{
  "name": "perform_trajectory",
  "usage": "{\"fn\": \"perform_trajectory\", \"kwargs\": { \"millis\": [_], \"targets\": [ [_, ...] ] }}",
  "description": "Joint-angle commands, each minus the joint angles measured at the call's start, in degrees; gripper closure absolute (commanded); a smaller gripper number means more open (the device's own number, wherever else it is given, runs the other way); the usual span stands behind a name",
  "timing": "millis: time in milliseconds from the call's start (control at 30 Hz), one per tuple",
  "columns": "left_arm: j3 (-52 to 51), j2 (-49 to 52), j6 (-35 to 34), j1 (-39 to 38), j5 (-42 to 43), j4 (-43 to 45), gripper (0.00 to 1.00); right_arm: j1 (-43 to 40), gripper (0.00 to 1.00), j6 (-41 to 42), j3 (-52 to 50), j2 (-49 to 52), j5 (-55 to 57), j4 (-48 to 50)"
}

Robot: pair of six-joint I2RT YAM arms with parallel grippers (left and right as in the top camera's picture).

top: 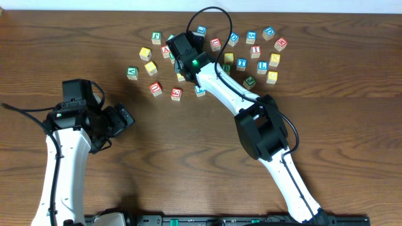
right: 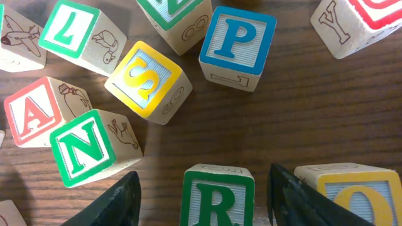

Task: Spell out ROBOT
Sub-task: 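Lower the right gripper onto the green R block and grasp it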

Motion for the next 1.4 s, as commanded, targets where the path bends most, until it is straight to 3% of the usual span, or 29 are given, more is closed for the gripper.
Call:
{"fn": "perform_trajectory", "kwargs": {
  "millis": [0, 367, 533, 1067, 1367],
  "targets": [
    [1.27, -0.42, -0.26, 0.20, -0.55, -0.39, 0.02, 0.02, 0.41, 0.70, 0.68, 2.03, 1.33, -0.04],
    [1.27, -0.42, -0.26, 0.20, -0.55, -0.57, 0.02, -0.26, 0.58, 0.66, 0.70, 2.34, 1.57, 1.09],
    [1.27, -0.42, -0.26, 0.20, -0.55, -0.57, 0.02, -0.26, 0.57, 0.66, 0.72, 2.32, 1.57, 1.14],
    [1.27, -0.42, -0.26, 0.20, -0.55, -0.55, 0.02, -0.26, 0.71, -3.02, 0.79, -0.17, 3.17, 0.83],
    [1.27, -0.42, -0.26, 0.20, -0.55, -0.55, 0.03, -0.26, 0.73, -3.39, 0.79, -1.40, 2.54, -1.01]
  ]
}}
